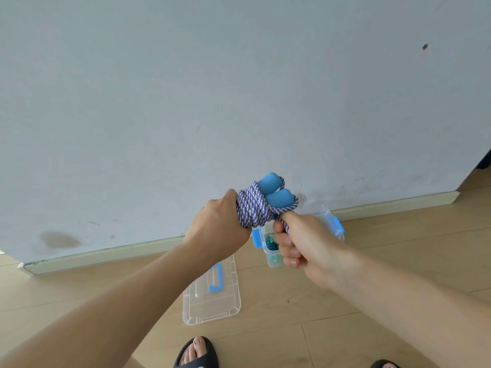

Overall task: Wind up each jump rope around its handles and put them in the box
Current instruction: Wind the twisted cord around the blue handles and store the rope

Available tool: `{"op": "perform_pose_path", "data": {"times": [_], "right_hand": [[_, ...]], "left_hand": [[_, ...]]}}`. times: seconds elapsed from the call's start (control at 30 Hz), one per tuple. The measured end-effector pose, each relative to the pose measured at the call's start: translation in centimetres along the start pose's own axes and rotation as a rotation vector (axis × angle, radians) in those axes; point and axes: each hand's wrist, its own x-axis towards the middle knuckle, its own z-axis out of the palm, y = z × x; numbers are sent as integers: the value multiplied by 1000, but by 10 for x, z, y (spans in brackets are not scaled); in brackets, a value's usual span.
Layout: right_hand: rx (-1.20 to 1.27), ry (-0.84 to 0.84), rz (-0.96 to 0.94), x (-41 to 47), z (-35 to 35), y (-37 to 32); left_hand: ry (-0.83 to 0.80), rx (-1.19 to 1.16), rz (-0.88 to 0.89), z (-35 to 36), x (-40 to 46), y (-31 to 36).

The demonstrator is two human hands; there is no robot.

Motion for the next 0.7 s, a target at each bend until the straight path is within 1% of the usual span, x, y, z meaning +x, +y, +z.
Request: {"op": "perform_pose_path", "data": {"times": [0.1, 0.17, 0.37, 0.5, 0.53, 0.6, 0.7], "right_hand": [[234, -48, 51, -1, -2, -5], [283, -83, 46, -1, -5, -7], [146, -161, 43, -2, -15, -12], [61, -305, 67, -3, -28, -23], [26, -293, 62, -2, -29, -23], [-51, -190, 2, 1, -27, -19], [-198, -36, -167, 4, -22, -15]], "left_hand": [[13, -30, 14, 1, -4, 6], [28, -37, 19, 1, -4, 9], [74, 97, 101, -3, -3, 10], [146, 185, 175, -7, -2, 11], [157, 196, 188, -7, -3, 12], [166, 176, 189, -6, -6, 16], [108, 33, 141, -5, -9, 17]]}}
